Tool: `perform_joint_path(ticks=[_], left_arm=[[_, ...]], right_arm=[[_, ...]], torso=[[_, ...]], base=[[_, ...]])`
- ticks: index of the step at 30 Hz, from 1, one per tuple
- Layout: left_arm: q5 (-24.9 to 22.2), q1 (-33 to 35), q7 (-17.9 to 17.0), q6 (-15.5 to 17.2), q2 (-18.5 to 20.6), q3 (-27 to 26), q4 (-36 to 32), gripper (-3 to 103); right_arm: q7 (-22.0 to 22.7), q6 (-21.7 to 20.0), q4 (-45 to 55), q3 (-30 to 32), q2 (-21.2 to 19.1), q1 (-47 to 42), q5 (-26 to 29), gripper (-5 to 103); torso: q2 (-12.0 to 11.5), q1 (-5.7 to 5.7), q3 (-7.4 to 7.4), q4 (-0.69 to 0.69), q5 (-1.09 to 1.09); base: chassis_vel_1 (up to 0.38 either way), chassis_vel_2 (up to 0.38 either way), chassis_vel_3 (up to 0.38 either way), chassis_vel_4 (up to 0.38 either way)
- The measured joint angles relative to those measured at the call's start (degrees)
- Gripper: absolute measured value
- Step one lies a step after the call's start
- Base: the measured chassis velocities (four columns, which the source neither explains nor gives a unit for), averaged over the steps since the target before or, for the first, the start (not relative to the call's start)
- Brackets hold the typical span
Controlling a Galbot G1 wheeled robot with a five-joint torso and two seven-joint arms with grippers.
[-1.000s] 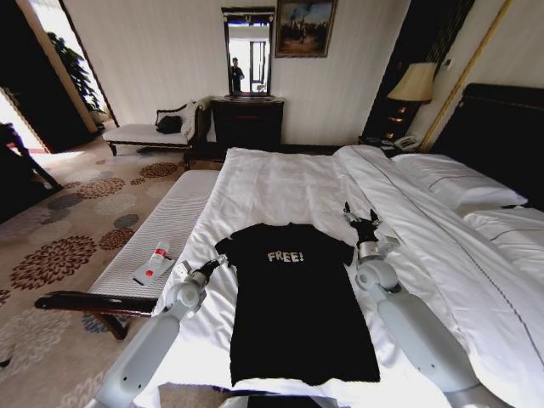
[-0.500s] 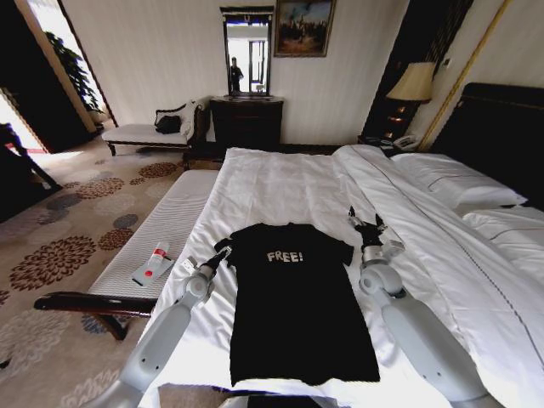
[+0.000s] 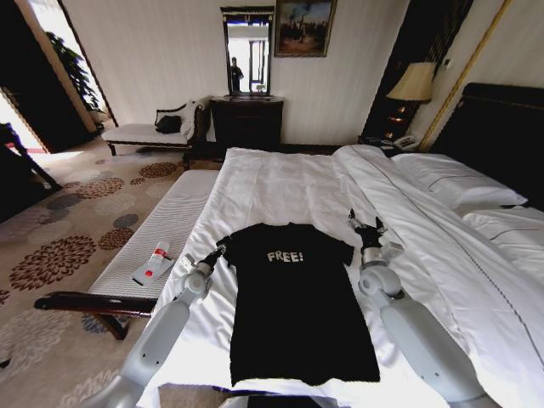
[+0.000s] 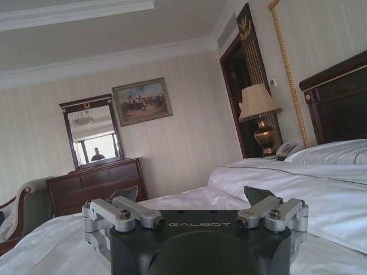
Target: Fold the clothes on the bed.
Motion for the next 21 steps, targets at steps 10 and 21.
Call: perform_joint_path(ticks=[10,21], left_arm=[[0.74,1.06,0.34,-0.08,0.3,-1.18,-1.7,1],[1.0,3.55,-0.53,0.4,2.77,-3.4,-4.62,0]], right_arm=[[0.6,-0.23,-0.15,-0.05,0.06,-0.03,-0.04,100],[0.85,-0.49,-0.31,-0.16,0.1,0.06,0.06,100]], torso=[[0.0,0.0,0.0,0.0,-0.01],[0.0,0.0,0.0,0.0,-0.01]], base=[[0.0,0.0,0.0,0.0],[0.0,0.0,0.0,0.0]])
